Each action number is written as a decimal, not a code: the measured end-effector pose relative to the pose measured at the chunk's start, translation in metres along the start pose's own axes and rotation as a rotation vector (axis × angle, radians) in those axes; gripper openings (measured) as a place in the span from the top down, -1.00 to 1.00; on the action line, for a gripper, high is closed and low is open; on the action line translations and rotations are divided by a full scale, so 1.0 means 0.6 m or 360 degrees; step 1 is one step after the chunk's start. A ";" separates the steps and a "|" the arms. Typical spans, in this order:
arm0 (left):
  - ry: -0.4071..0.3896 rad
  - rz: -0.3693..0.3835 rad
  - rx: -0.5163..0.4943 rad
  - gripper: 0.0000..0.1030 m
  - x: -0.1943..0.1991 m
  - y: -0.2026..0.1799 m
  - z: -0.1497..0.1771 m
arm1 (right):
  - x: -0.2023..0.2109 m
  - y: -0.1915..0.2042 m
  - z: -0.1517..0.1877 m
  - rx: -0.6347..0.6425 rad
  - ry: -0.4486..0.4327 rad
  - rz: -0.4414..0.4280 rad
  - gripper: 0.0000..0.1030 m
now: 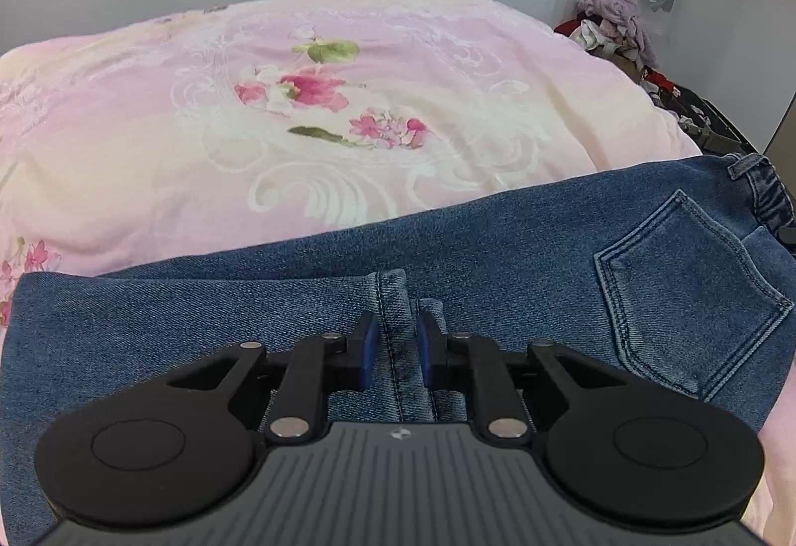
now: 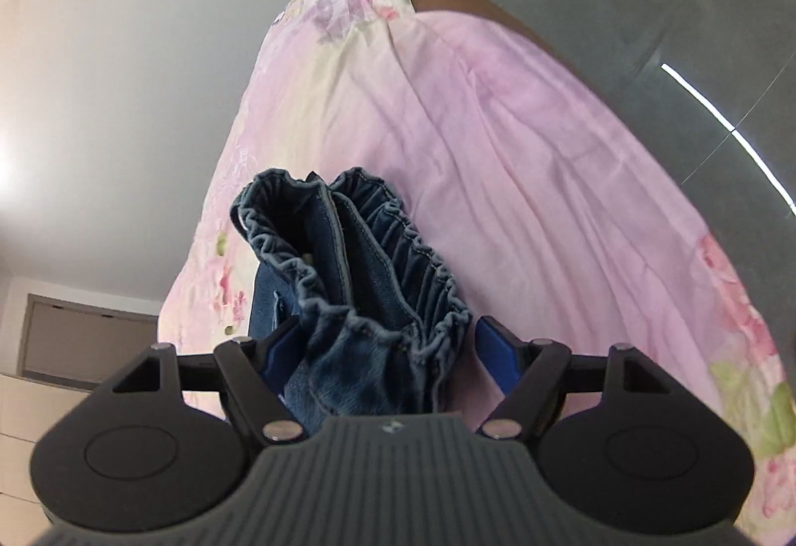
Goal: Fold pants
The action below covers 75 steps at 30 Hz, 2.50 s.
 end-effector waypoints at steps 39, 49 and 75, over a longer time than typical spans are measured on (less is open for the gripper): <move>0.0047 0.0481 -0.0098 0.79 0.149 0.029 0.112 | 0.036 0.559 0.223 0.1025 -0.0142 0.0229 0.66; -0.0142 0.0187 0.0180 0.78 0.248 0.254 0.079 | -0.081 0.708 0.376 0.1252 0.0022 0.0179 0.67; -0.0134 0.0326 0.0757 0.78 0.244 0.490 0.145 | -0.393 0.735 0.681 0.1756 0.0675 0.0473 -0.02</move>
Point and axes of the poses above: each gripper's, at about its wrist camera, not at the fingertips, and x roughly against the way its jaws point, y to its left, z to its underside, the point moved 1 cm from there along -x, roughly the way its jaws point, and after that the axes turned 4 degrees about -y, right-handed, at the moved point
